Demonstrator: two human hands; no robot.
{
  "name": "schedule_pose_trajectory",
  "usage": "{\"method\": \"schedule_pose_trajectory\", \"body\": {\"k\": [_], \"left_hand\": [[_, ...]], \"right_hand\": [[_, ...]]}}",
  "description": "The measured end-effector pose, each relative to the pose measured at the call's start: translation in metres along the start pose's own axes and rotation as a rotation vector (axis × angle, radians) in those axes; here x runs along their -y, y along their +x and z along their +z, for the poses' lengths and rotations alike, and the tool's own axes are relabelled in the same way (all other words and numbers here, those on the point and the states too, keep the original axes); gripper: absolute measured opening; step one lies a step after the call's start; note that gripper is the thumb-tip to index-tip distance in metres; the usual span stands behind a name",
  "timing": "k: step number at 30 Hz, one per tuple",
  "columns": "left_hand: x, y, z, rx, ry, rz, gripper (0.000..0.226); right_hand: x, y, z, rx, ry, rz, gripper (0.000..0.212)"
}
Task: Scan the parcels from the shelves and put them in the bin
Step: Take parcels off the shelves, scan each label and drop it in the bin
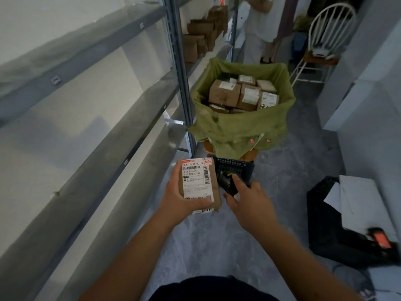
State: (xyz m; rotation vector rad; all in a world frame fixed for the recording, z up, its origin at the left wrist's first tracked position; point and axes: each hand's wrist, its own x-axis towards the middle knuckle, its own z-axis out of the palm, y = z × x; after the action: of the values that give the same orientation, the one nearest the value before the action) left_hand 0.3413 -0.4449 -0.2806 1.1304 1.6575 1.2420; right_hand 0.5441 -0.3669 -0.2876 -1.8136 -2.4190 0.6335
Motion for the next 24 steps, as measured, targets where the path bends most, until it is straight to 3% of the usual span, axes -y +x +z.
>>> {"method": "schedule_pose_trajectory", "body": {"k": [11, 24], "left_hand": [[-0.012, 0.182, 0.018, 0.098, -0.03, -0.016, 0.133], [-0.04, 0.42, 0.014, 0.384, -0.022, 0.037, 0.14]], "right_hand": [[-0.01, 0.153, -0.048, -0.002, 0.014, 0.066, 0.078], [0.017, 0.307, -0.103, -0.102, -0.013, 0.318, 0.072]]}}
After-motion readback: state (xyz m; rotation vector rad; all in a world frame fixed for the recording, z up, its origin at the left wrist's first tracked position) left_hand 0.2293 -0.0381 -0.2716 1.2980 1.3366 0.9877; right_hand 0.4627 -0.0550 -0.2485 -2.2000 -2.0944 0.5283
